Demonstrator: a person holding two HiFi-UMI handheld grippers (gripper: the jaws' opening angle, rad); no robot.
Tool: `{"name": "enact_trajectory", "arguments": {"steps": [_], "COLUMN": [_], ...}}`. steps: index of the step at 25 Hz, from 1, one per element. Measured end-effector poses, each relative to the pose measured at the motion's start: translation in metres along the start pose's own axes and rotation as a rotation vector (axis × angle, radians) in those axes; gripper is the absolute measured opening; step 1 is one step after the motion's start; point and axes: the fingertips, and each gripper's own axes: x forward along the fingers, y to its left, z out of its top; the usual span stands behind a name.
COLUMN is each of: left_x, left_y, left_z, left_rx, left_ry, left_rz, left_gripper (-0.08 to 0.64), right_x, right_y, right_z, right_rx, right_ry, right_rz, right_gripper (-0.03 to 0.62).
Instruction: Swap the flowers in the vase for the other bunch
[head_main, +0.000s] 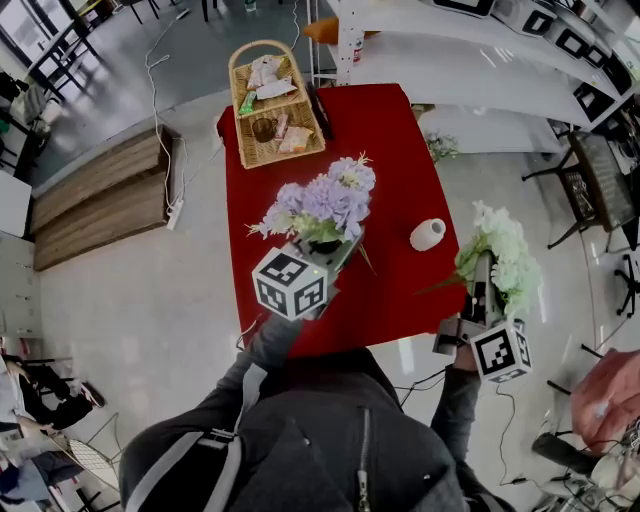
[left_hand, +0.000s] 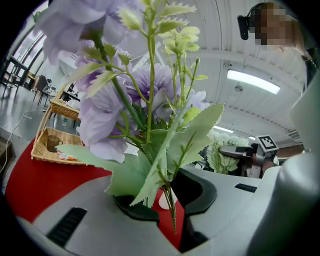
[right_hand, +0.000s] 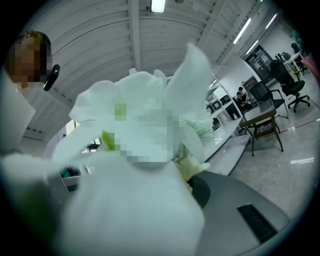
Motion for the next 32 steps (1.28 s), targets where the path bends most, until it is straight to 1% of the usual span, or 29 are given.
{"name": "enact_trajectory", "arguments": {"steps": [4,7,10,15,19,21,25,32], "left_x": [-0.001,-0.002,-0.003,-0.009,-0.017,-0.022,-0.03,-0.043], "left_y": [-0.005,-0.008,-0.01,-0.009,-0.006,-0.003,0.002,0.006], "left_z": [-0.004,-0.004,-0.005,-0.007,-0.006,-0.007,-0.011,-0.018], "left_rx": [-0.011,-0.021,-0.032,-0.044,-0.052,-0.054,-0.064,-0.073], "left_ry": [0.002,-0.004,-0.009,-0.023,-0.03,-0.029,-0.029,-0.019], "left_rz": [-0.007,-0.012,-0.016,0.005,0.027,0.04,0.066,0.116], "left_gripper": [0.081,0.081,0.081,0.081,0.081,0.081,0.081,0.081], "right_x": [0.007,0.015,0.022,0.037,0.052,0.06,0.076,0.101], "right_y": [0.004,0.003,-0.001,0.006,0.012,0.019,0.02,0.007], "right_z": [0.027,0.047,0.063,0.091,0.108,0.114,0.111,0.071], "right_rx": [-0.049,-0.076,-0.066,-0.115,-0.14,-0.171,-0.167,-0.156], "right_ry": [-0.045,-0.077,-0.115,-0.162,-0.182,-0.187,-0.183,-0.107], "right_rz": [0.034,0.042,0.044,0.078,0.106,0.118,0.133,0.135], "right_gripper": [0.081,0.08,0.08,0.08,0.08,0.08,0.08,0.08]}}
